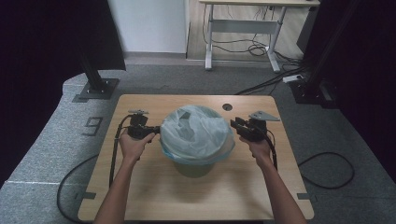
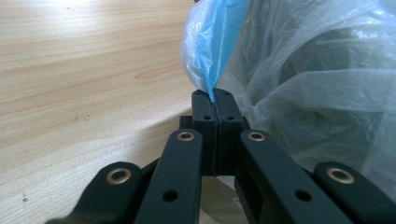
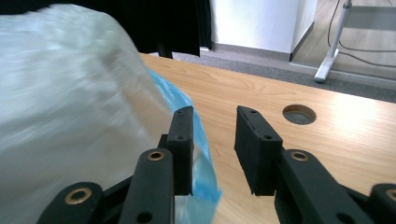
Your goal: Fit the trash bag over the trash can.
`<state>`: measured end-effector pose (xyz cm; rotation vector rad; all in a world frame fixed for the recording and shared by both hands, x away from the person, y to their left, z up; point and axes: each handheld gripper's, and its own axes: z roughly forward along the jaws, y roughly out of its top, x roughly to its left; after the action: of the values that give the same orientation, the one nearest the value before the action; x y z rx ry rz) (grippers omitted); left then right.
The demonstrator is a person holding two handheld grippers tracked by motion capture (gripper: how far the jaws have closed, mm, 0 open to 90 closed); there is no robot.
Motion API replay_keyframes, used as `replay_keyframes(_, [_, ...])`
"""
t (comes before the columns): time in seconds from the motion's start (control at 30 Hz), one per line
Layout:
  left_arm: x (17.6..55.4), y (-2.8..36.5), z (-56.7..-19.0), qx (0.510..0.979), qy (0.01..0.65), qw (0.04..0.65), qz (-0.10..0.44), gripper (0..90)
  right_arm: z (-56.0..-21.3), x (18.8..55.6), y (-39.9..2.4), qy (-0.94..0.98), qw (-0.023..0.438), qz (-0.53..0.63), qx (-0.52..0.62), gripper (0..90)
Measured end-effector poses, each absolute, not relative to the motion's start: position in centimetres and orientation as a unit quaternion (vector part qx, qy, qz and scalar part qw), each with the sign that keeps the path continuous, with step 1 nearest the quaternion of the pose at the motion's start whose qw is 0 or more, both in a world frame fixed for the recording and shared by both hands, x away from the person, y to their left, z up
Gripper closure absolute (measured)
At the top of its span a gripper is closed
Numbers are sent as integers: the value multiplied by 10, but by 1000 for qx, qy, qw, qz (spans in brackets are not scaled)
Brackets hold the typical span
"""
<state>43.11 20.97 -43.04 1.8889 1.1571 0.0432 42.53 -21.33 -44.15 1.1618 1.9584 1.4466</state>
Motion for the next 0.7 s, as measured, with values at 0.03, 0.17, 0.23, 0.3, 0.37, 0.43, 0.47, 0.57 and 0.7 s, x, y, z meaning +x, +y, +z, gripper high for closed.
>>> replay_keyframes(0.03, [431,209,-431,764,466,446,18,889,-440,420,-217,709,217,527,416,649])
replay_keyframes(0.17, [429,209,-430,766,461,448,21,888,-440,393,-228,716,202,561,363,596])
replay_keyframes(0.23, [429,209,-429,763,461,452,18,887,-442,382,-229,723,189,572,339,549])
replay_keyframes(0.3, [429,209,-429,763,462,452,19,887,-445,373,-227,732,171,577,320,501])
replay_keyframes(0.37, [428,209,-428,763,461,452,19,887,-448,364,-223,738,158,583,302,463])
replay_keyframes(0.43, [428,210,-427,762,462,453,18,887,-449,356,-216,745,149,584,286,420])
replay_keyframes(0.47, [428,210,-427,762,462,454,17,886,-450,353,-211,748,147,586,276,402])
replay_keyframes(0.57, [428,210,-427,761,463,454,16,886,-451,353,-205,752,138,588,264,387])
replay_keyframes(0.7, [427,210,-427,761,463,454,16,885,-453,356,-201,757,126,587,257,426])
